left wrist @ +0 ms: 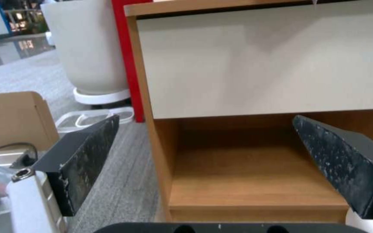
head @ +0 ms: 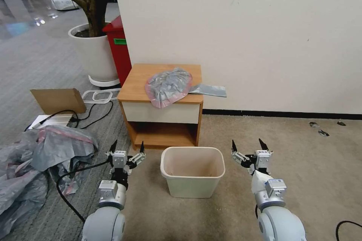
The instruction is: Pick up the garbage bag from the table and place it over the trash can.
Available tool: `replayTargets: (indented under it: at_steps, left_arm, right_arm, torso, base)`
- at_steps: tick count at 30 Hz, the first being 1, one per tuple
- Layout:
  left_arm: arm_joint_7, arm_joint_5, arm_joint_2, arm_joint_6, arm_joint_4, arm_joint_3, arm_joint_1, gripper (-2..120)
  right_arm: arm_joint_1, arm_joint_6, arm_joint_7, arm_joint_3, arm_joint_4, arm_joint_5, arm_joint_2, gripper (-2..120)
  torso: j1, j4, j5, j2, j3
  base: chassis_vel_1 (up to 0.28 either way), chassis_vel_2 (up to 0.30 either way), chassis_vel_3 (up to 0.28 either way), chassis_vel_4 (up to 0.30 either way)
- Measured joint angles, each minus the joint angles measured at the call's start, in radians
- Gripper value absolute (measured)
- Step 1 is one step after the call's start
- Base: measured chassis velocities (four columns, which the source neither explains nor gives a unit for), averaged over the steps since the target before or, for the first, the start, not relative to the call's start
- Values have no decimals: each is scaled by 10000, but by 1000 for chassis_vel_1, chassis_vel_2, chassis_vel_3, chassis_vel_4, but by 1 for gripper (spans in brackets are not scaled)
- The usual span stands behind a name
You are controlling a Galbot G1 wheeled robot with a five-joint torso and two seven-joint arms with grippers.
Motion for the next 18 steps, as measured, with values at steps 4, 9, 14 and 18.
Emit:
replayTargets:
  at_steps: [4, 9, 14, 18]
  left_arm:
    - [0, 0, 0, 0, 0, 0, 0, 100]
    - [0, 0, 0, 0, 0, 0, 0, 100]
    - [0, 0, 0, 0, 0, 0, 0, 100]
    - [0, 0, 0, 0, 0, 0, 0, 100]
  right_arm:
    - [0, 0, 0, 0, 0, 0, 0, 100]
    - [0, 0, 0, 0, 0, 0, 0, 100]
    - [0, 0, 0, 0, 0, 0, 0, 100]
    - [0, 0, 0, 0, 0, 0, 0, 100]
  torso:
    - [-1, 0, 0, 0, 0]
    - [0, 0, 0, 0, 0]
    - [-1, 0, 0, 0, 0]
    - [0, 0, 0, 0, 0]
  base:
    - [0, 0, 0, 0]
    - [0, 0, 0, 0]
    - [0, 0, 0, 0]
    - [0, 0, 0, 0]
